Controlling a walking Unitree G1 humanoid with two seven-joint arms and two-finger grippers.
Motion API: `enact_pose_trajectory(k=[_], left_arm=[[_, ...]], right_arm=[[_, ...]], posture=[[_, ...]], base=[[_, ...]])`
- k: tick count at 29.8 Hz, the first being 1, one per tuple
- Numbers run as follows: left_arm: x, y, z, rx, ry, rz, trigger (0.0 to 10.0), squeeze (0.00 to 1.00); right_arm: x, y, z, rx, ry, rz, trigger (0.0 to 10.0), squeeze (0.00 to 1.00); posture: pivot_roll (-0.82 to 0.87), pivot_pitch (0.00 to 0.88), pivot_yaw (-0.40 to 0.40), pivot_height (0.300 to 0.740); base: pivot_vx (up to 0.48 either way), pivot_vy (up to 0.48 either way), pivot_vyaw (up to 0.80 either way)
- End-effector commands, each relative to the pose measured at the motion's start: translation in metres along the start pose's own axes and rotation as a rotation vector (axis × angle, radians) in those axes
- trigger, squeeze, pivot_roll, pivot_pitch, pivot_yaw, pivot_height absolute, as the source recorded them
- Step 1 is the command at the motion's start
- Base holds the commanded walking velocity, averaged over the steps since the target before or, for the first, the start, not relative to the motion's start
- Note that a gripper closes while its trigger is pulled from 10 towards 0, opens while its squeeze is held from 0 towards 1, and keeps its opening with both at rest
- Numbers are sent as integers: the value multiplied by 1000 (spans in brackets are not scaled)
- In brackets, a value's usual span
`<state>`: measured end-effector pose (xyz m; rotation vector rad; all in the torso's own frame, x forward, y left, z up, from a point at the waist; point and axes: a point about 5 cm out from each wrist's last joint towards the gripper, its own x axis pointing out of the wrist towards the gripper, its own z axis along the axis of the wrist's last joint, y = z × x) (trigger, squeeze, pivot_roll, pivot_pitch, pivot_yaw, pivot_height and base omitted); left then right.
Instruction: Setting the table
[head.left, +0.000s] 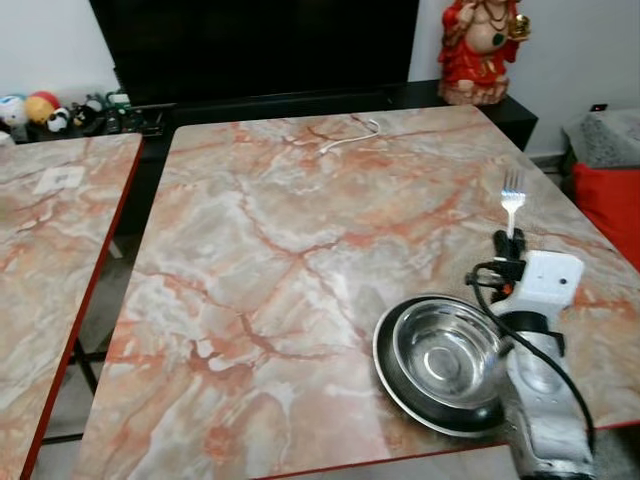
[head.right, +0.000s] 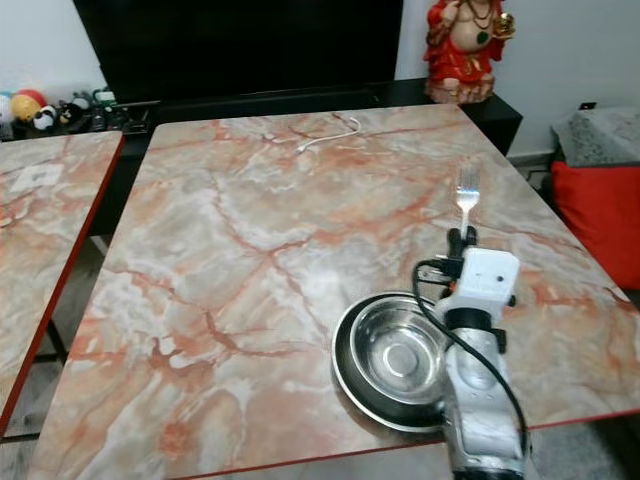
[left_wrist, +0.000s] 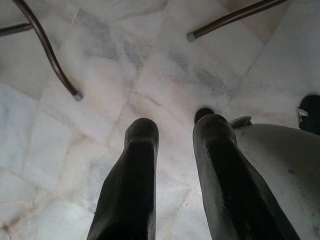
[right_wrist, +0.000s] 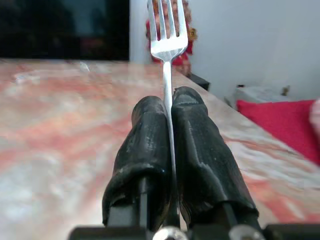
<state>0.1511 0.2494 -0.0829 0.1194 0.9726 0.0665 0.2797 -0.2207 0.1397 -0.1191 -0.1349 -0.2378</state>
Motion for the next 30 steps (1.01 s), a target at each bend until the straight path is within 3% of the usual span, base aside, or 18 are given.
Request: enact_pose_trajectory(k=[1, 4, 9, 15, 22, 30], left_arm=[[-1, 2, -5, 3, 22, 2, 10000, 0], [-1, 2, -5, 6, 22, -1, 10000, 0], [-1, 3, -5, 11, 21, -3, 10000, 0], [-1, 3, -4, 11, 20, -4, 10000, 0], [-1, 3, -3, 5, 17, -3, 10000, 0], [-1, 3, -3, 11, 17, -5, 10000, 0]], right_arm=[[-2, -24, 4, -42, 18, -21, 10000, 0], [-2, -40, 4, -55, 40, 7, 10000, 0], [-1, -48, -4, -84, 133, 88, 10000, 0], [1, -52, -23, 24, 276, 208, 10000, 0], [-1, -73, -43, -25, 412, 144, 10000, 0], [-9, -78, -44, 5, 423, 192, 10000, 0]], posture=[[-111, 42, 37, 740], [-122, 43, 45, 740], [-121, 44, 49, 740], [-117, 43, 54, 740], [-114, 41, 58, 740], [-121, 42, 66, 740]], base=[[0, 0, 0], [0, 0, 0], [0, 0, 0], [0, 0, 0], [0, 0, 0], [0, 0, 0]])
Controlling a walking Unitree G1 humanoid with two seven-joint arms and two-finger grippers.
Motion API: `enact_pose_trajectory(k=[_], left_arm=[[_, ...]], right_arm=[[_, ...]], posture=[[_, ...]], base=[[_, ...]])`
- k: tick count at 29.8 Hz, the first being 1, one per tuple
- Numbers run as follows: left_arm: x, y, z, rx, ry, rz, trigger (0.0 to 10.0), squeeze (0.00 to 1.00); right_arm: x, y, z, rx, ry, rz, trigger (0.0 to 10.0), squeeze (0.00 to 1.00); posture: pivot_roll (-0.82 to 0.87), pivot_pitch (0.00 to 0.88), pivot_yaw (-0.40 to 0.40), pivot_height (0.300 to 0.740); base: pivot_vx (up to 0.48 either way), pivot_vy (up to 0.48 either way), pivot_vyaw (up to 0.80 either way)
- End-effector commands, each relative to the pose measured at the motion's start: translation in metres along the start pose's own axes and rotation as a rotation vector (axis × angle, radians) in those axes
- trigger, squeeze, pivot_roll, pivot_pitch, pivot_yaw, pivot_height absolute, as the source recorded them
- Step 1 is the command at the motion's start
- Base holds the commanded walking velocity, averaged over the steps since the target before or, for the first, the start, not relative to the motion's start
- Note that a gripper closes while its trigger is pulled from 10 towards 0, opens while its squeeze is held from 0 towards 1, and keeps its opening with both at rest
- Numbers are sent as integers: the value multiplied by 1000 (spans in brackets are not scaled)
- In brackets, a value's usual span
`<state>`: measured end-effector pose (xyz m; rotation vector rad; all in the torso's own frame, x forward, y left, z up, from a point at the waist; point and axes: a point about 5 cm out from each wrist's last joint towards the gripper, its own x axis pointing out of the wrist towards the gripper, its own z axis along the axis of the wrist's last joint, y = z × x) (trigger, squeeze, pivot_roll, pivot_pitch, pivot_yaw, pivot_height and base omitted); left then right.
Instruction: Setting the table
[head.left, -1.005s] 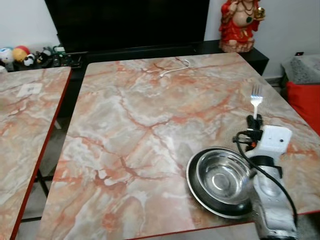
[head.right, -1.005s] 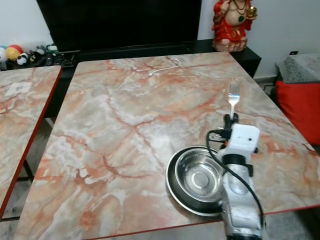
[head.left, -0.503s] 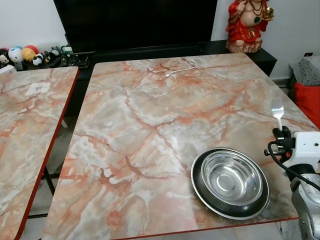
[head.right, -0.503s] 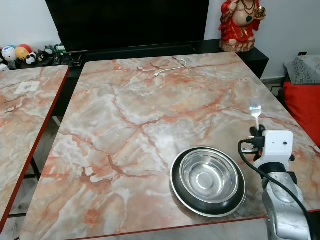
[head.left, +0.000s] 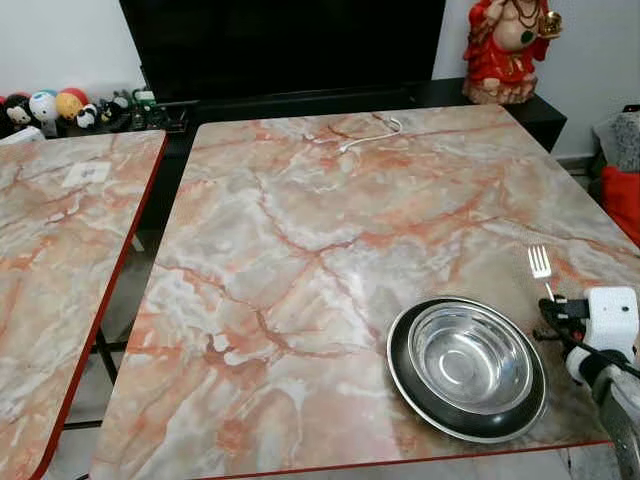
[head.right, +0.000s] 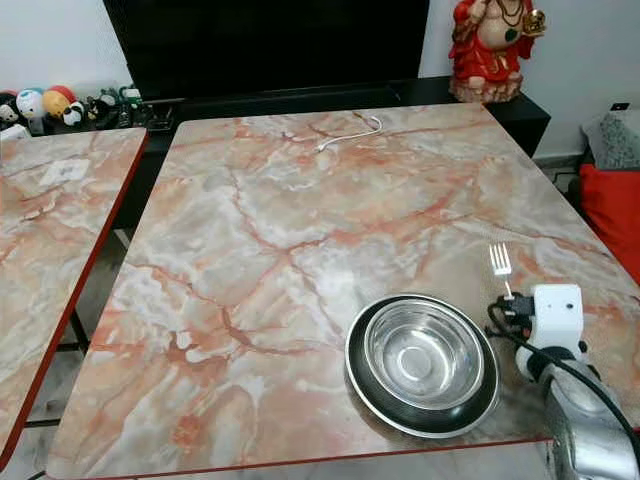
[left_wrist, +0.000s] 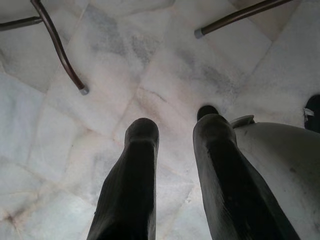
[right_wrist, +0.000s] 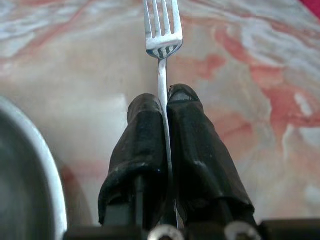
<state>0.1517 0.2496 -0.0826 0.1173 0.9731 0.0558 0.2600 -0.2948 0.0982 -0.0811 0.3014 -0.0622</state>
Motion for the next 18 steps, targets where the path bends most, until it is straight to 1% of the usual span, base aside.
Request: enact_pose_trajectory(k=[1, 7, 11, 12, 16, 18], left_arm=[[-1, 3, -4, 8, 17, 5, 10000, 0], [-1, 3, -4, 12, 17, 4, 10000, 0], [-1, 4, -4, 13, 18, 3, 10000, 0], [-1, 4, -4, 13, 18, 4, 10000, 0], [-1, 4, -4, 14, 18, 4, 10000, 0], [-1, 4, -4, 14, 18, 4, 10000, 0]], right_arm=[[-3, -6, 3, 8, -5, -4, 10000, 0], [-3, -8, -3, 13, 28, 11, 10000, 0], [-3, -6, -7, 29, 37, 28, 10000, 0], [-2, -3, -8, 34, 41, 44, 10000, 0], [-1, 1, -11, 40, 51, 60, 10000, 0], [0, 2, -13, 28, 65, 59, 10000, 0]], posture=[[-121, 42, 66, 740], [-123, 42, 68, 740], [-120, 42, 69, 740], [-121, 43, 69, 740], [-120, 43, 70, 740], [-120, 42, 69, 740]], base=[[0, 0, 0], [0, 0, 0], [0, 0, 0], [0, 0, 0], [0, 0, 0], [0, 0, 0]])
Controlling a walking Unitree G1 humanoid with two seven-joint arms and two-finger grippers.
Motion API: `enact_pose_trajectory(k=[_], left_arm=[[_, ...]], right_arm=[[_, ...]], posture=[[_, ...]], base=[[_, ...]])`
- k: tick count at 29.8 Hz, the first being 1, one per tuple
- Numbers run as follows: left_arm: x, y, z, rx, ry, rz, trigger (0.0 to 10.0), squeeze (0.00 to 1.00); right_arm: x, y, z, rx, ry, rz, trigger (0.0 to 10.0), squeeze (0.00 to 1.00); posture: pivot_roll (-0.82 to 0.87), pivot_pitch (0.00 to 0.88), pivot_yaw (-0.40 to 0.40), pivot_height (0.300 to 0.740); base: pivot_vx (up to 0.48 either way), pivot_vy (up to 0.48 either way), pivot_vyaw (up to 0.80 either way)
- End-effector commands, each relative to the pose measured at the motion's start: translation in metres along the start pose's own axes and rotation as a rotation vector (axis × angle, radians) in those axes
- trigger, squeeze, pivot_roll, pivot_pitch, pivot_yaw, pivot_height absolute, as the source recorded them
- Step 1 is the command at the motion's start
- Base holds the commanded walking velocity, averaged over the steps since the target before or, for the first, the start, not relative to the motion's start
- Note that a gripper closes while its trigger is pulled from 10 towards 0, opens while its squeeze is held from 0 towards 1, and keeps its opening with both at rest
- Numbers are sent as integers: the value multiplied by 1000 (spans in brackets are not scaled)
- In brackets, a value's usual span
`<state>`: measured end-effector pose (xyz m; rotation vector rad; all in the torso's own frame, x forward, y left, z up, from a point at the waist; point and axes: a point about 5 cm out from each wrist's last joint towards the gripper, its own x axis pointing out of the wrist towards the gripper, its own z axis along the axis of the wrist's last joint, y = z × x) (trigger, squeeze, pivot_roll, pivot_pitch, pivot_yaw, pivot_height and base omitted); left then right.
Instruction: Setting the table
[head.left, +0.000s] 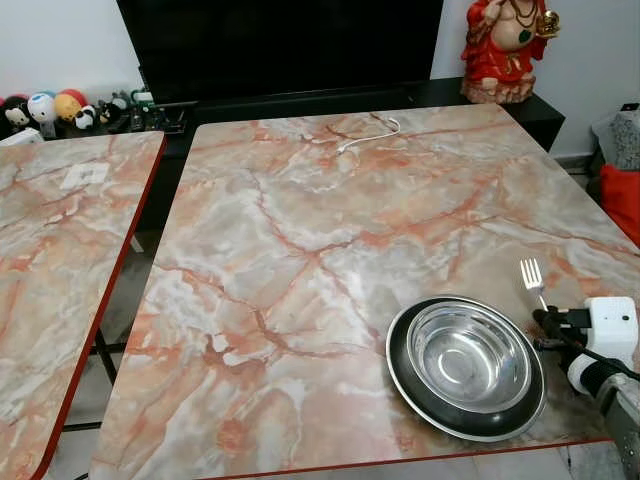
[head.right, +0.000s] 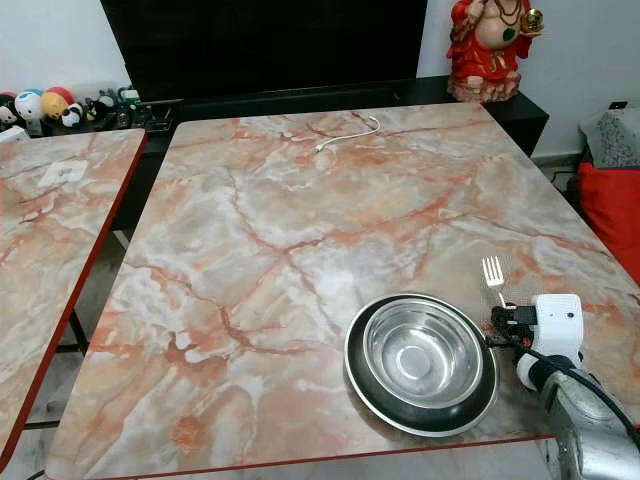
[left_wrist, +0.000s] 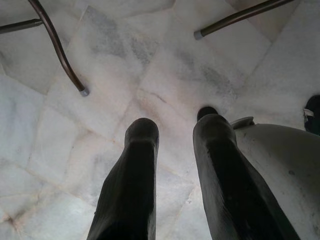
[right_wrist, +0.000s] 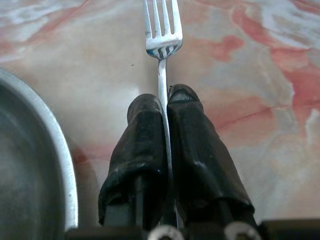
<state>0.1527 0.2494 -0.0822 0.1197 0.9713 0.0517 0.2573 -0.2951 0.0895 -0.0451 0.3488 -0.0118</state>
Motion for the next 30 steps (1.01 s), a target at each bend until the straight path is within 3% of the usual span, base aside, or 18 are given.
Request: enact_pose_trajectory(k=[1, 4, 5, 6, 7, 8, 14, 16, 17, 18, 20, 21, 22, 29, 30], left_arm=[[-2, 4, -5, 10, 20, 6, 10000, 0], [-2, 4, -5, 10, 20, 6, 10000, 0], [-2, 4, -5, 11, 20, 6, 10000, 0], [-2, 4, -5, 11, 20, 5, 10000, 0], [-2, 4, -5, 11, 21, 6, 10000, 0], [-2, 4, -5, 10, 21, 6, 10000, 0], [-2, 4, -5, 11, 21, 6, 10000, 0], [-2, 4, -5, 12, 21, 6, 10000, 0], [-2, 4, -5, 12, 21, 6, 10000, 0], [-2, 4, -5, 11, 21, 6, 10000, 0], [-2, 4, -5, 11, 21, 7, 10000, 0], [-2, 4, -5, 12, 21, 7, 10000, 0], [-2, 5, -5, 12, 21, 8, 10000, 0], [-2, 5, -5, 12, 21, 8, 10000, 0], [-2, 5, -5, 12, 21, 8, 10000, 0]], right_arm=[[1, 1, -5, 0, 24, 1, 10000, 0], [2, 2, -8, 10, 32, 6, 10000, 47], [2, 3, -9, 8, 40, 8, 10000, 137], [2, 3, -9, 6, 43, 8, 10000, 137], [2, 3, -10, 6, 46, 6, 10000, 314], [2, 2, -10, 7, 47, 3, 10000, 345], [3, 1, -12, -4, 52, -5, 10000, 294], [4, 0, -12, -12, 54, -10, 10000, 365], [4, -1, -11, -21, 53, -14, 10000, 482], [4, -1, -10, -26, 51, -21, 10000, 502], [4, -2, -10, -24, 49, -25, 10000, 502], [4, -3, -9, -29, 46, -35, 10000, 404], [5, -4, -8, -30, 40, -43, 10000, 0], [6, -5, -5, -19, 23, -50, 10000, 0], [6, -4, -5, -21, 27, -50, 10000, 196]], posture=[[-120, 42, 69, 740], [-119, 43, 70, 740], [-116, 42, 68, 740], [-116, 42, 68, 740], [-118, 43, 69, 740], [-118, 42, 69, 740], [-117, 43, 68, 740], [-117, 43, 69, 740], [-117, 43, 69, 740], [-115, 42, 69, 740], [-115, 42, 69, 740], [-116, 42, 70, 740], [-116, 42, 70, 740], [-116, 42, 69, 740], [-116, 41, 69, 740]], base=[[0, 0, 0], [0, 0, 0], [0, 0, 0], [0, 0, 0], [0, 0, 0], [0, 0, 0], [0, 0, 0], [0, 0, 0], [0, 0, 0], [0, 0, 0], [0, 0, 0], [0, 0, 0], [0, 0, 0], [0, 0, 0], [0, 0, 0]])
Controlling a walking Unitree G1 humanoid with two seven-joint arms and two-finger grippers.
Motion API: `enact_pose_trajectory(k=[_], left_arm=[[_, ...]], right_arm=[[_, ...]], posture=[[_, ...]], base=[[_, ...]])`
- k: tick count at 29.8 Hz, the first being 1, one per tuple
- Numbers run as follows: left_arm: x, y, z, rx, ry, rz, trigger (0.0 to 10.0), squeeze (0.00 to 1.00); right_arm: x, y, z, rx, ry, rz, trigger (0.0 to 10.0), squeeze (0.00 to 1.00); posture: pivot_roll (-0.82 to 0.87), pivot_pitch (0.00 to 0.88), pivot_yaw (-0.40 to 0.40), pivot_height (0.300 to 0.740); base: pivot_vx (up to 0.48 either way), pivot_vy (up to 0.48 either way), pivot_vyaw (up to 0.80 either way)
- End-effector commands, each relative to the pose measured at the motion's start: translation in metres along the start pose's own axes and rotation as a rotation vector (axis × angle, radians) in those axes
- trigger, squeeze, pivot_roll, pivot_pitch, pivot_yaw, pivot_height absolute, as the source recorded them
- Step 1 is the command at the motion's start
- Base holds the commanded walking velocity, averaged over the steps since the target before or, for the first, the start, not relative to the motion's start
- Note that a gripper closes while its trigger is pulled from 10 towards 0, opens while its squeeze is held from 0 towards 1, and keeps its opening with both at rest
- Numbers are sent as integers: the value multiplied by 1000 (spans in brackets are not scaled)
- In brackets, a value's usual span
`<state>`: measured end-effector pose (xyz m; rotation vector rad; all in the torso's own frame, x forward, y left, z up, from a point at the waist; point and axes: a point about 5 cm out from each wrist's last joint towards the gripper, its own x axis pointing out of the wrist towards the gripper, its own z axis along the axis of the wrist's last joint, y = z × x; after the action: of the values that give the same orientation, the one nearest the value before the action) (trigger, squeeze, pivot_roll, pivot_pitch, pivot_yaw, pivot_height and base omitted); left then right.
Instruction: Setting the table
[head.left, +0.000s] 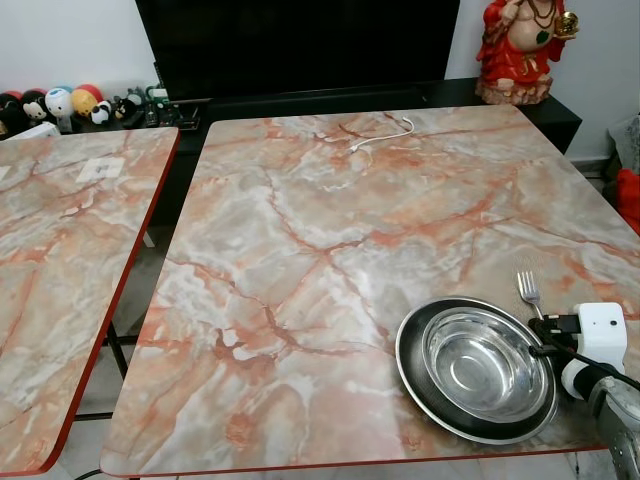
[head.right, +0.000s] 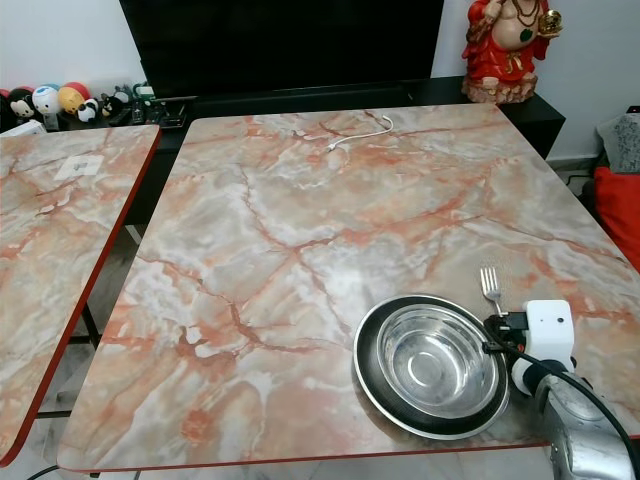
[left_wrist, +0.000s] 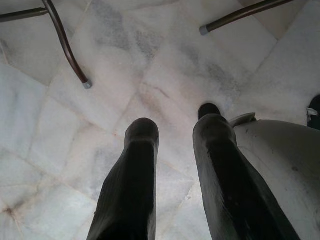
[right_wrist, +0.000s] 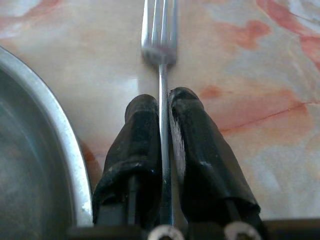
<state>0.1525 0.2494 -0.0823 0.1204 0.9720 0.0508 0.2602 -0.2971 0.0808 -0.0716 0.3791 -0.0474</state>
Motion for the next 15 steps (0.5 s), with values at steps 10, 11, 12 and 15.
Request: enact_pose_trajectory(k=[10, 11, 12, 15], left_arm=[[-2, 4, -4, 10, 18, 9, 10000, 0], [-2, 4, -4, 9, 18, 9, 10000, 0], [-2, 4, -4, 9, 18, 9, 10000, 0], [-2, 5, -4, 9, 17, 10, 10000, 0]], right_arm=[[0, -10, 8, -27, -29, -70, 10000, 0], [-1, -10, 15, -21, -78, -87, 10000, 0], [-1, -10, 15, -21, -78, -87, 10000, 0], [-5, -4, 34, -28, -210, -96, 10000, 0]], posture=[[-118, 39, 70, 740], [-117, 37, 70, 740], [-117, 37, 70, 740], [-117, 38, 71, 740]], base=[[0, 0, 0], [0, 0, 0], [0, 0, 0], [0, 0, 0]])
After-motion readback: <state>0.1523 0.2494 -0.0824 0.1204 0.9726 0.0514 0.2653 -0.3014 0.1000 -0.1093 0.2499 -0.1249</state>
